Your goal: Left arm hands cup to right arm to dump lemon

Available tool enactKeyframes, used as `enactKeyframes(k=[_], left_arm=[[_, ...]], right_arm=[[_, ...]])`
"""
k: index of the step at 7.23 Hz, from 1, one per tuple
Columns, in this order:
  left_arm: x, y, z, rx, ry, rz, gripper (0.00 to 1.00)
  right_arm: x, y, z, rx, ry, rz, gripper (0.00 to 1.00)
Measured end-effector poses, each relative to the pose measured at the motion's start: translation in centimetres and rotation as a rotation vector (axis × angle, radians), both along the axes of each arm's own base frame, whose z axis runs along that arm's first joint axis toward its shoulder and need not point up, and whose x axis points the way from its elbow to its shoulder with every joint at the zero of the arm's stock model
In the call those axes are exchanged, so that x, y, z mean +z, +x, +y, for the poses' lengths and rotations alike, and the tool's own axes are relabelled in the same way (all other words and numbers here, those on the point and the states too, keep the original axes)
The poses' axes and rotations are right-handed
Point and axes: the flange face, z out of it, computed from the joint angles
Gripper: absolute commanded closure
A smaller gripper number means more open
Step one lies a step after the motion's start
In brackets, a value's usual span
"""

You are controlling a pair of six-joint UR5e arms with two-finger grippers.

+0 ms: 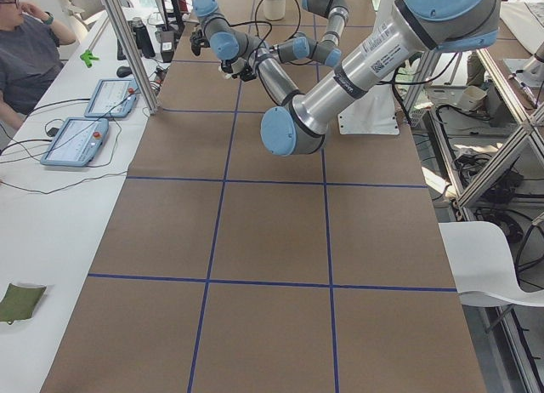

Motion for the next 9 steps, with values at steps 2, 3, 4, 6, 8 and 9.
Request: enactKeyframes(k=[2,3,4,6,8,9], left_arm=[[-0.3,0.4,0.0,0.005,-0.001,-0.001,0.55],[-0.3,0.6,0.0,0.007,-0.001,-0.001,0.56],[-0.3,0.8,0.0,0.009,-0.001,-0.001,0.59],[-0.1,1.2,0.1,0.014,-0.001,-0.002,0.62],[0.0,1.4,0.2,0.017,0.002,0.000,0.66],[-0.1,1.5,0.3,0.019,0.003,0.001,1.00]], right_arm=[[0.0,0.0,0.0,0.000,0.000,0.000,0.79],[0.0,0.0,0.0,0.000,0.000,0.000,0.79],[0.0,0.0,0.0,0.000,0.000,0.000,0.79],[0.0,0.0,0.0,0.000,0.000,0.000,0.79],[-0.1,0.1,0.0,0.001,0.001,-0.002,0.79],[-0.1,0.1,0.0,0.001,0.001,-0.001,0.79]])
